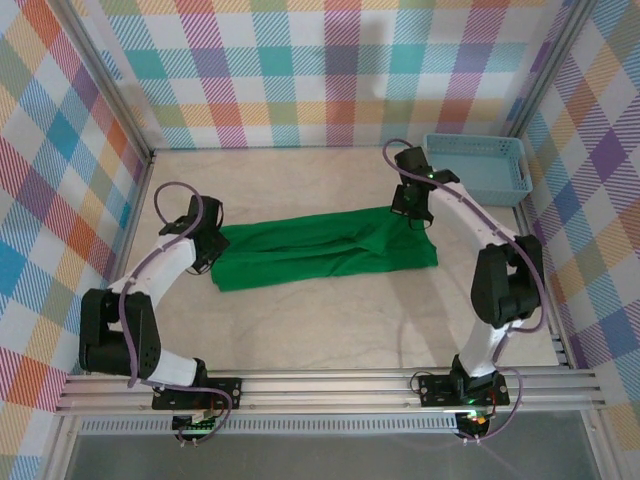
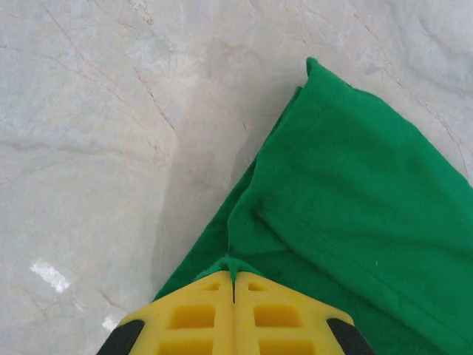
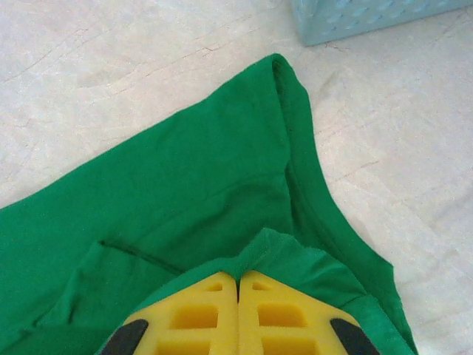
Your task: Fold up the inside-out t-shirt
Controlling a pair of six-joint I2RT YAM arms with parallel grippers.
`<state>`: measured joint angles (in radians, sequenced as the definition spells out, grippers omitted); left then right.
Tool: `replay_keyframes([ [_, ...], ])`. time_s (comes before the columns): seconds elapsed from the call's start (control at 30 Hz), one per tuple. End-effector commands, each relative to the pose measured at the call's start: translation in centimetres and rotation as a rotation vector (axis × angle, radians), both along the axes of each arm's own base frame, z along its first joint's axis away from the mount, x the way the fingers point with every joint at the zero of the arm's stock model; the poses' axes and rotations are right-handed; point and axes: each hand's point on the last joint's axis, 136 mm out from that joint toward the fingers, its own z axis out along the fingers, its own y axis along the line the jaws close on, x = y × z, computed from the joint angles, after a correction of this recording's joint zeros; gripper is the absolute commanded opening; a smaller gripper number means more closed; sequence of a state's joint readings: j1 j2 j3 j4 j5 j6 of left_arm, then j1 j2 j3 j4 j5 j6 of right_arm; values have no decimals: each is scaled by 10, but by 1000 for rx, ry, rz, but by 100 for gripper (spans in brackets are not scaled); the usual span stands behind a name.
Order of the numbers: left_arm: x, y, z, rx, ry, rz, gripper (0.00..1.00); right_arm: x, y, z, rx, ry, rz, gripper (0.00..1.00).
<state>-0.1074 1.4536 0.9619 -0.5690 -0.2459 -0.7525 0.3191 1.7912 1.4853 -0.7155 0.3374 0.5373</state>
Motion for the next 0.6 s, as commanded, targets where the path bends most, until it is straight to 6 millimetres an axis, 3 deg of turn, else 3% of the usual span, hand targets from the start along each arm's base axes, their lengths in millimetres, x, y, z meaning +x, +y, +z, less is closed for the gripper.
replay_keyframes([
  [0.0,17,9,5,37,-28,9,0,15,-6,1,-25,-20,-20,0],
  [0.3,32,12,-29,33,43,-15,0,23,-27,-32,-50,12,-92,0],
  [0.57,44,15,-43,6,65,-28,0,43,-29,-29,-54,-5,-87,0],
])
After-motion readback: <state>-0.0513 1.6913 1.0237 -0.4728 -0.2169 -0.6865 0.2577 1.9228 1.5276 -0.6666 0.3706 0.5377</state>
